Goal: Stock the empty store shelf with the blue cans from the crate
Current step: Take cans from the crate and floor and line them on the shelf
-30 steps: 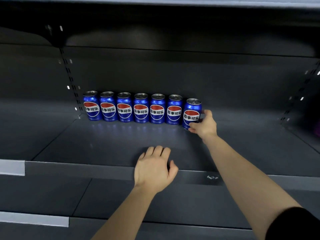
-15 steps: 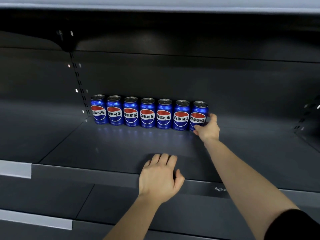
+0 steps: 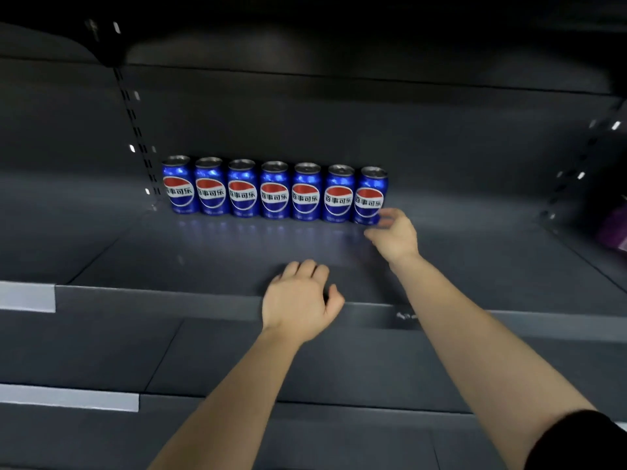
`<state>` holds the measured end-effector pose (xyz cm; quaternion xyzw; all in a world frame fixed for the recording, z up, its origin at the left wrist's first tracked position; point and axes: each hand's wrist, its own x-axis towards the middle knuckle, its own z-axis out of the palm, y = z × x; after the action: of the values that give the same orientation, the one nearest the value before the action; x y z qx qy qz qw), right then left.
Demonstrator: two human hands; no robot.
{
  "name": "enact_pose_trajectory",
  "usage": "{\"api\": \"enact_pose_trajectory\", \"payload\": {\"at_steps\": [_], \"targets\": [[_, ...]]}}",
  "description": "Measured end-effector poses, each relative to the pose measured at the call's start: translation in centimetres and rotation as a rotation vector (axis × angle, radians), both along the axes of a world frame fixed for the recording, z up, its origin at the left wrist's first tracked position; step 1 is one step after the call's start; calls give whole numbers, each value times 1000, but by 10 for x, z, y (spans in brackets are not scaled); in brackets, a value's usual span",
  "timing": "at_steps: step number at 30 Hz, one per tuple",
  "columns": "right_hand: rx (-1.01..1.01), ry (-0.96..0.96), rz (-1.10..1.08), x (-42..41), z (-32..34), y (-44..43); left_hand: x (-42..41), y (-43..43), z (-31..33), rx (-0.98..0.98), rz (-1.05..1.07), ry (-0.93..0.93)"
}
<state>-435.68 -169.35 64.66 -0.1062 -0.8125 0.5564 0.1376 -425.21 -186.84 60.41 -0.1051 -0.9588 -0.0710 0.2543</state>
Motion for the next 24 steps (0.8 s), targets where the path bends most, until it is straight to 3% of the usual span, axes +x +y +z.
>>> {"api": "enact_pose_trajectory", "payload": {"at_steps": [4, 10, 13, 19, 24], "targets": [[14, 38, 36, 46, 0, 5, 0, 0, -3, 1, -13, -1], [-193, 66, 114, 117, 3, 15, 7, -2, 2, 78, -55, -79], [-166, 53, 114, 146, 0, 21, 28, -3, -1, 169, -89, -20], [-96, -30, 113, 195, -38, 26, 84, -1, -32, 156, -189, 93], [68, -169, 150, 228, -101, 33, 128, 1, -83, 105, -192, -21]]}}
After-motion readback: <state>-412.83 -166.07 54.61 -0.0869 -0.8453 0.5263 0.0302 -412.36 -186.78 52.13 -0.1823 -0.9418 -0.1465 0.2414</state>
